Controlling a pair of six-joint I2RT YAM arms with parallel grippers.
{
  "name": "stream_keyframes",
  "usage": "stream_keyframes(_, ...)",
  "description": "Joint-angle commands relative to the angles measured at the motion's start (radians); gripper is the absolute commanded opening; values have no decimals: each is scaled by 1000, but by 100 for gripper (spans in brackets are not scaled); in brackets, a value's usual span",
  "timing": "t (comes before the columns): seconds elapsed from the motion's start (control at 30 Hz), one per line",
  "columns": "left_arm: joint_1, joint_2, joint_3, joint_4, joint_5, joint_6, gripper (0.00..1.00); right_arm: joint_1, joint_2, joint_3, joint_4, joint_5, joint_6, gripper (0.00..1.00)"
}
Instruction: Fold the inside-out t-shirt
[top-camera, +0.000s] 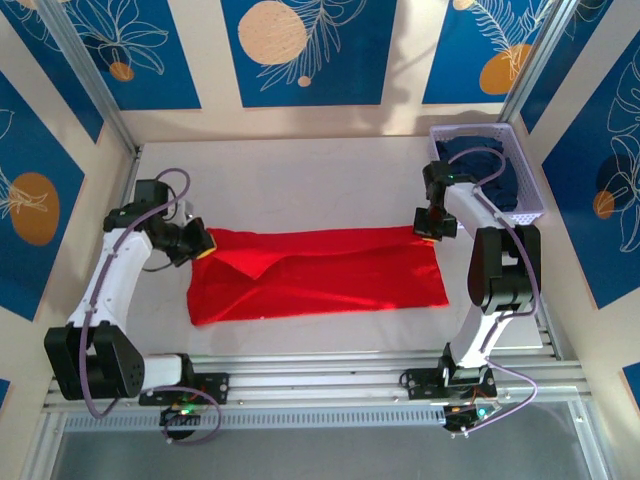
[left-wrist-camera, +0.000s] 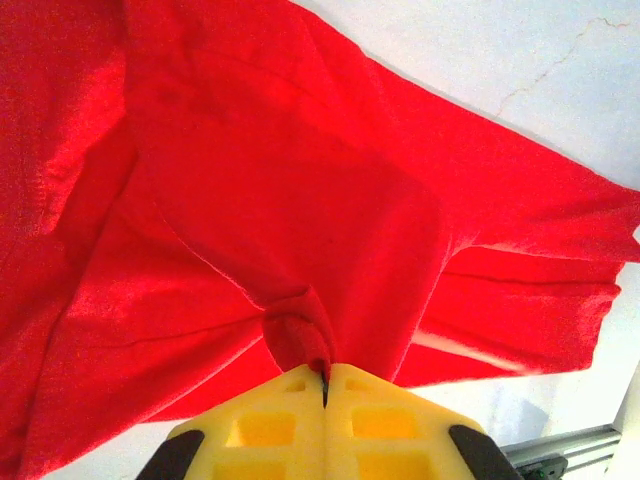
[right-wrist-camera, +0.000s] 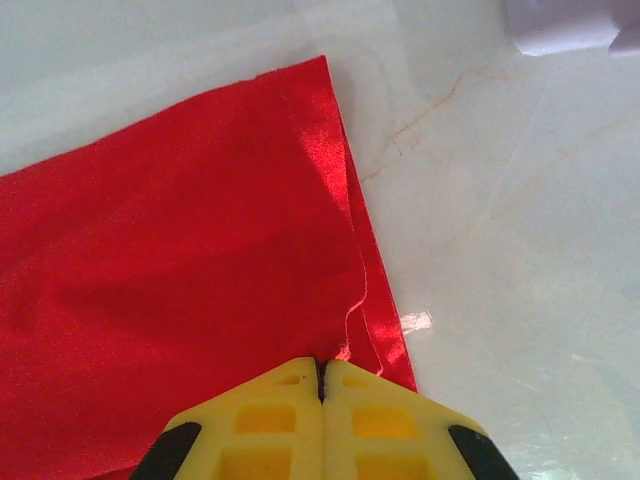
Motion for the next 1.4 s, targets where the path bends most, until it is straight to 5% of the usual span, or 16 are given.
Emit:
stream_keyframes(0.0, 15, -36, -15, -46, 25, 23, 0, 6, -42, -19, -33, 30, -14, 0)
stream_keyframes(0.6, 15, -64, -118, -31, 62, 12, 0, 28, 3, -32, -63, 101, -9, 1)
stream_keyframes(0.67, 16, -63, -125, -26, 65, 10, 0, 32, 13, -23, -71, 112, -8, 8)
stream_keyframes(0.8, 16, -65, -142, -13, 74, 5, 0, 65, 0, 4, -70, 126, -17, 38)
stream_keyframes(0.9, 15, -66, -156, -3, 78, -1, 0, 113, -57, 11, -37, 115, -49, 46)
stream_keyframes(1.0, 14, -68, -165, 1, 80, -2, 0, 209, -148, -24, 67, -20, -95, 48)
stream_keyframes(1.17, 14, -64, -167, 8, 82, -4, 0, 457, -221, -159, 406, -495, -9, 48)
stream_keyframes(1.37, 14, -65, -168, 3, 78, 4, 0, 735, -75, -155, 675, -596, 105, 49)
